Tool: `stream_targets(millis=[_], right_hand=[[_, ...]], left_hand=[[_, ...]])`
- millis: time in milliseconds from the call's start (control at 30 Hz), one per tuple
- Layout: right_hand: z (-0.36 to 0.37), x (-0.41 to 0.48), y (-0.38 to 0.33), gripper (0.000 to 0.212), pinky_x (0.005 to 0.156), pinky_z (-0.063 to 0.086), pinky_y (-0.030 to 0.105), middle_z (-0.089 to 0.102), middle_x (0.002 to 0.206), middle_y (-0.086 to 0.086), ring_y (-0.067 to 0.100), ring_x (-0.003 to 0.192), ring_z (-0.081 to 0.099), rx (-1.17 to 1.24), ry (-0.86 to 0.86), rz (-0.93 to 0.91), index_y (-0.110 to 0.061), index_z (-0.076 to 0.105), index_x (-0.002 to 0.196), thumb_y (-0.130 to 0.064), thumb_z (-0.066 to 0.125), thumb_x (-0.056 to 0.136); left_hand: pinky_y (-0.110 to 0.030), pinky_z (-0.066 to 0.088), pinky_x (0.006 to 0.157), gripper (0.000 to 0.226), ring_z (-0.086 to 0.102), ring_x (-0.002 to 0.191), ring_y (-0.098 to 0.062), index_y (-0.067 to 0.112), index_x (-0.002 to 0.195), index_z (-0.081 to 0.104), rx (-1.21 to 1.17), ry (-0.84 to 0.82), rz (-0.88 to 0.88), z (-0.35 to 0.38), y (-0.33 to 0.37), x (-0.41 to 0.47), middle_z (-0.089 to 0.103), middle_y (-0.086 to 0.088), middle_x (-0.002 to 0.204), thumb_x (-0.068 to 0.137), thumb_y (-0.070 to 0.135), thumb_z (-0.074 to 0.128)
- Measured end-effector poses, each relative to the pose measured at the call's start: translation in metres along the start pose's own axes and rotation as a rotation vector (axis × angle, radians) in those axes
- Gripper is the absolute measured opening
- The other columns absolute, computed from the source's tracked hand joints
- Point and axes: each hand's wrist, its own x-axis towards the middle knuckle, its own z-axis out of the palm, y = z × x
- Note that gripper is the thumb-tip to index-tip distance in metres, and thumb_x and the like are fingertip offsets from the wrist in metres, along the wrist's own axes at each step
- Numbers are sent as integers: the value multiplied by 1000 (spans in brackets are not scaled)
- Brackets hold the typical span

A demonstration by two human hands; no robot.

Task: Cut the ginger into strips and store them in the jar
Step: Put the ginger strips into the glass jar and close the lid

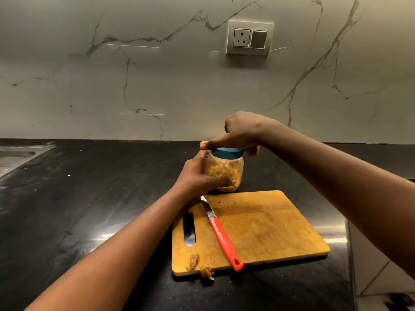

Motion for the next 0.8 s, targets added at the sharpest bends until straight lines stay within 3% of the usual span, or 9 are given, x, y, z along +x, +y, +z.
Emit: stream_targets(millis=[100,167,233,300,433,600,633,700,800], right_hand=[[-20,0,-1,96,62,60,36,63,113,6,27,87,66,65,-166,2,-17,61,115,-89,54,52],[-32,0,2,76,74,59,41,46,140,4,32,118,53,210,-326,-65,-36,49,133,-62,73,66],[-37,-1,5,67,83,56,44,43,144,2,31,124,48,239,-431,-155,-42,50,132,-25,80,74],[-34,0,5,65,83,57,44,50,138,1,30,119,52,171,-434,-197,-40,56,126,-6,77,74],[-29,-1,-6,53,64,61,38,54,113,-1,25,90,62,197,-314,-99,-25,62,122,-27,81,73],[-9,-12,-18,68,52,55,29,60,67,4,17,48,61,-144,-13,14,-12,53,70,-80,47,74],[-11,-13,-18,73,55,53,28,59,70,2,16,49,56,-193,6,20,-12,53,71,-83,42,72],[-26,-12,-14,83,62,54,29,63,97,3,17,62,59,-166,-68,26,-11,62,102,-85,49,65],[-46,-3,-8,75,71,59,38,48,138,4,30,111,58,94,-320,-28,-33,49,135,-43,81,68]], left_hand=[[-12,48,75,79,58,106,-3,28,131,44,47,-17,14,-1,1,1,57,17,116,66,29,90],[-13,49,75,79,58,107,-3,27,131,45,31,-25,1,-1,1,2,57,18,114,66,28,90],[-13,49,73,81,59,106,-4,27,134,44,28,-27,-5,-1,-1,2,57,18,112,67,28,90],[-12,48,70,84,58,101,-1,27,136,43,35,-34,-4,-2,-1,3,56,18,112,67,28,90],[-11,50,65,76,57,97,1,31,129,43,54,-37,3,-2,-1,3,55,19,108,68,29,89],[-12,51,68,76,60,102,-2,33,128,45,36,-25,2,-2,-2,2,59,17,112,67,29,90],[-10,49,66,75,59,98,0,33,126,45,40,-25,7,-2,-1,2,58,18,110,67,29,90],[-9,47,67,76,56,95,4,32,128,44,51,-35,14,-2,0,2,55,21,108,67,28,90],[-13,49,78,80,57,103,-2,26,134,44,42,-49,10,-3,0,3,56,17,114,68,28,89]])
